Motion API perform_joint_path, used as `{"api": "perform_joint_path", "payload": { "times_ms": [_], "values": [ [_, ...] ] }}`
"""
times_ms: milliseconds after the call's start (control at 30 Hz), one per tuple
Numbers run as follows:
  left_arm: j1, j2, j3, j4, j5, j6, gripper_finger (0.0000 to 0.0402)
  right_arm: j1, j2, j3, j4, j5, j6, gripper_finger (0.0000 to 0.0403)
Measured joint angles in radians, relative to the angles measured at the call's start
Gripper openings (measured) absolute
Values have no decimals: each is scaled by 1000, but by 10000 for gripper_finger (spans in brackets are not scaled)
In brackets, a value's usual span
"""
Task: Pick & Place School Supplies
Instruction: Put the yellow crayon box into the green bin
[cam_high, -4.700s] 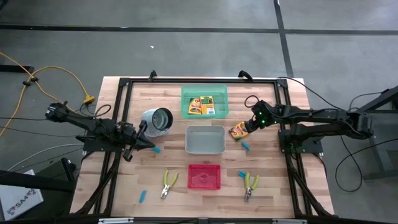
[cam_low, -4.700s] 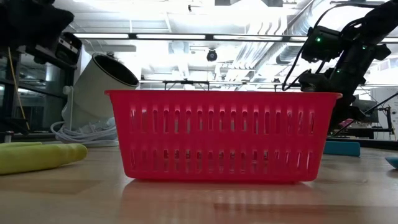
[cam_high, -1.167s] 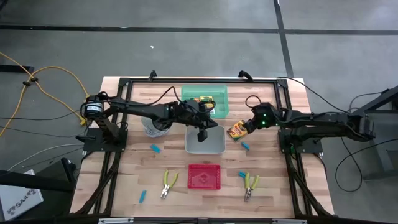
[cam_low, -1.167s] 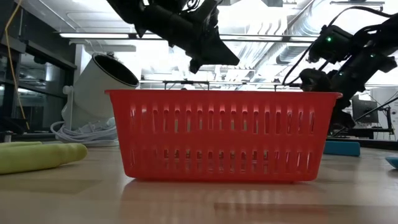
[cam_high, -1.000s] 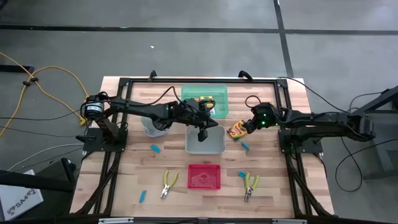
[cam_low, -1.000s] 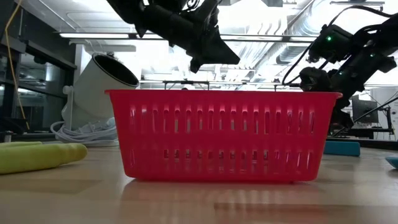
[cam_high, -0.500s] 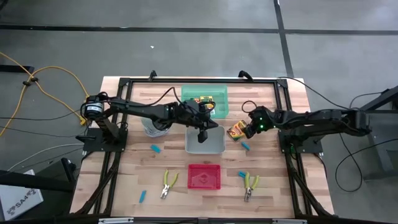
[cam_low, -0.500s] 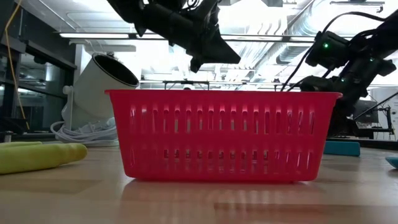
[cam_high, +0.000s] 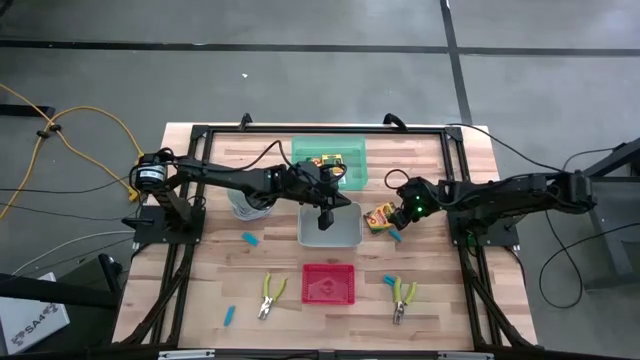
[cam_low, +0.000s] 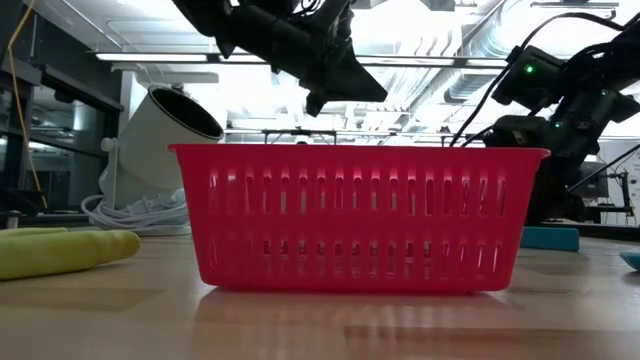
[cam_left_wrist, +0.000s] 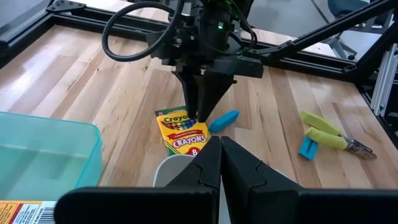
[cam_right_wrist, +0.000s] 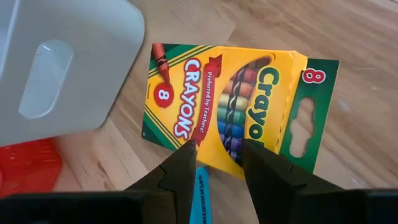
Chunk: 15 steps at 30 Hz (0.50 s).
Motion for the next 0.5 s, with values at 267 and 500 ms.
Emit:
{"api": "perform_joint_path", "payload": {
  "times_ms": [267, 500],
  "values": [
    [-14, 0, 0, -1, 0, 0, 1, 0, -21, -2, -2, 21, -28, 121],
    [-20, 0, 0, -8, -1, 0, 1, -1, -106, -3, 12, 46, -56, 100]
  ]
}}
